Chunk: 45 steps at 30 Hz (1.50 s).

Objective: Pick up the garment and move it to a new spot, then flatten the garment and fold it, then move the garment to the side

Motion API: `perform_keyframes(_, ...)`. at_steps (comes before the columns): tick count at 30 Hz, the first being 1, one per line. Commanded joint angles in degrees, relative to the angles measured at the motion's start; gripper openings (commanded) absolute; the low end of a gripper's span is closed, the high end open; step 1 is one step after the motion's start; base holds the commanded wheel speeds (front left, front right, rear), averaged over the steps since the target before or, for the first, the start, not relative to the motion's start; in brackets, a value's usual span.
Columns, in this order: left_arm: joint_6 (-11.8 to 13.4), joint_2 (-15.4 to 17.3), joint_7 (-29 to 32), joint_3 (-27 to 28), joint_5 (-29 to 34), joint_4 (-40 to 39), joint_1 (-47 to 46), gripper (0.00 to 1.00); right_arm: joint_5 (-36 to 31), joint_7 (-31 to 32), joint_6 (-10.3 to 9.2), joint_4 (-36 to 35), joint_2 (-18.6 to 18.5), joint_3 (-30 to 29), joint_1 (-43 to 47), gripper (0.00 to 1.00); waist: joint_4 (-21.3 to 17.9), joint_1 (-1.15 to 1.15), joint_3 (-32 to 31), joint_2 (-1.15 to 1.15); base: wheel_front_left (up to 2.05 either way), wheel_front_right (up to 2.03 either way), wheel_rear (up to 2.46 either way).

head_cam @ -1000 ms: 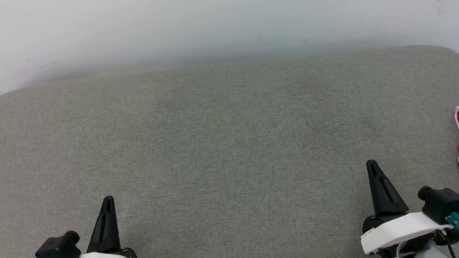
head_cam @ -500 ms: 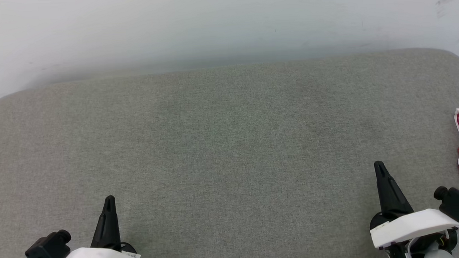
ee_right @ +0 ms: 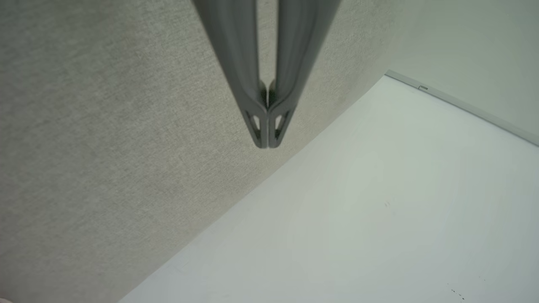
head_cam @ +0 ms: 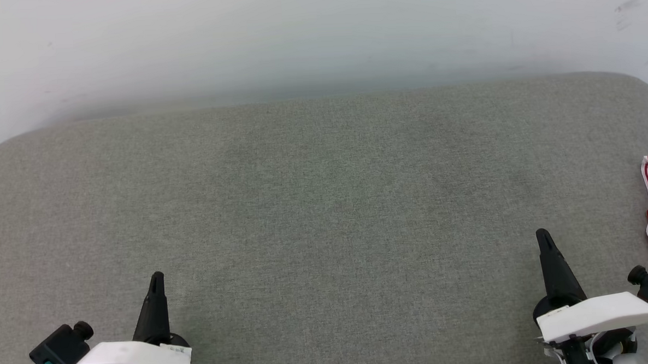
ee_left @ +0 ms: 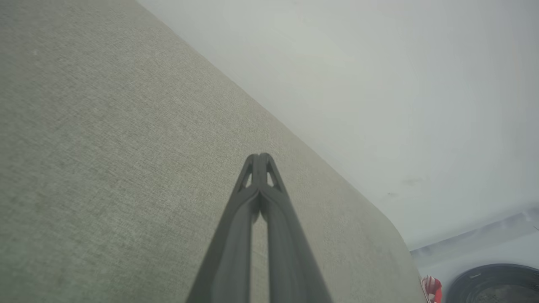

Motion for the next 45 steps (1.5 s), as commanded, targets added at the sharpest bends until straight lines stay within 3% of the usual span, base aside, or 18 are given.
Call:
perform_keyframes(1, -0.09, 0.53, 0.26, 0.05, -1.41, -0.48, -1.51, 0.0, 1.46, 0.33, -0.01, -0.56, -0.51, -0.2, -1.57, 0.0, 0.01, 0.0, -0.03, 0.0, 0.0, 0.0, 0.0)
perform_keyframes(45, -0.19, 0.61, 7.37, 0.34, -28.99, 3.07, -4.68, 0.0, 29.53, 7.14, -0.01, 0.64, -0.57, -3.23, -2.39, 0.0, 0.5, 0.0, -1.77, 0.0, 0.0, 0.0, 0.0)
